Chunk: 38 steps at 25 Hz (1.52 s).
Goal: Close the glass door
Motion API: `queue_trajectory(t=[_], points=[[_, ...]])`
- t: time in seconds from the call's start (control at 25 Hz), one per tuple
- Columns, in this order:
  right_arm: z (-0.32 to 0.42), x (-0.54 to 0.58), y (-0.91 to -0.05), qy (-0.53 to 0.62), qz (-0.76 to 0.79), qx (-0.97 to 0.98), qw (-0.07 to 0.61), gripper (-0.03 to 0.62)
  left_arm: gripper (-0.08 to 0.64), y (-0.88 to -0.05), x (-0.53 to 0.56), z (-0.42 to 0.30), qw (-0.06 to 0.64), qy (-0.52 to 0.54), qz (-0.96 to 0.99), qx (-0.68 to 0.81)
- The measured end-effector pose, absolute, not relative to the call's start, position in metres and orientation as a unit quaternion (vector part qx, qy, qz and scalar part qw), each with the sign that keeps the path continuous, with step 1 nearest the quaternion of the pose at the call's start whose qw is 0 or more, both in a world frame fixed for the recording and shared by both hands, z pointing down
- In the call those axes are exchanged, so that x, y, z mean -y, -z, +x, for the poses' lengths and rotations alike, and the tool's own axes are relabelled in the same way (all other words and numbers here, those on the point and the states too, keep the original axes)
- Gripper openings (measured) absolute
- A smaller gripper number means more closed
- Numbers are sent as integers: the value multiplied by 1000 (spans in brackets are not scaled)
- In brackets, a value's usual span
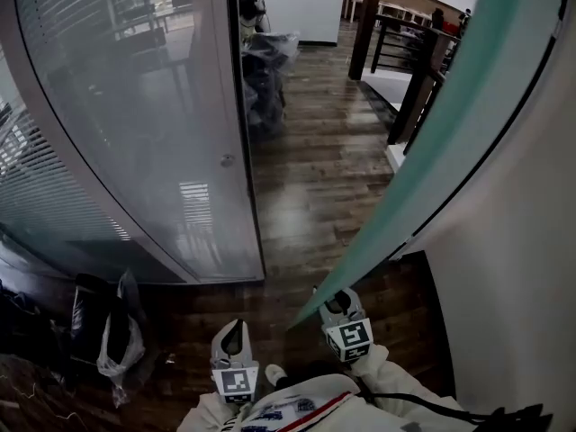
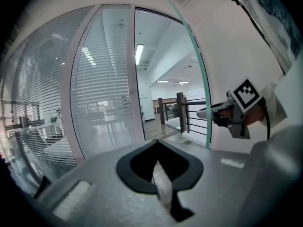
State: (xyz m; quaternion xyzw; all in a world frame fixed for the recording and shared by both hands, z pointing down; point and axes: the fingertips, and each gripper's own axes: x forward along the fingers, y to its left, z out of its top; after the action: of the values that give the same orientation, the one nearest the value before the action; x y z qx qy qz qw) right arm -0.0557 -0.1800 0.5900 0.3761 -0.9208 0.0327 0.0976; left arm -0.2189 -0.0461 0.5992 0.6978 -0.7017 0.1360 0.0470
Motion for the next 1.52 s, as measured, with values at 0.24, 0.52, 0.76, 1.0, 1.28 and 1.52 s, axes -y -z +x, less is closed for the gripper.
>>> queue_trajectory(t=[0.24, 0.52, 0.76, 1.0, 1.28, 1.52], points=[[-76, 200, -591, -36, 379, 918, 108, 123, 2, -601, 67, -230, 60, -141, 697, 700], [-97, 226, -590, -38, 390, 913, 114, 123, 2, -585, 103, -243, 42, -131, 693, 708], [-110, 247, -597, -43, 391, 912, 118, 123, 2, -586, 119, -260, 45, -144, 673, 724], [-132, 261, -587, -45, 392, 912, 109, 121, 2, -582, 126, -276, 43, -151, 659, 736], [-146, 277, -586, -51, 385, 916, 104, 121, 2, -585, 135, -284, 49, -161, 630, 759], [-160, 297, -590, -52, 384, 917, 100, 121, 2, -587, 157, -288, 51, -145, 612, 775]])
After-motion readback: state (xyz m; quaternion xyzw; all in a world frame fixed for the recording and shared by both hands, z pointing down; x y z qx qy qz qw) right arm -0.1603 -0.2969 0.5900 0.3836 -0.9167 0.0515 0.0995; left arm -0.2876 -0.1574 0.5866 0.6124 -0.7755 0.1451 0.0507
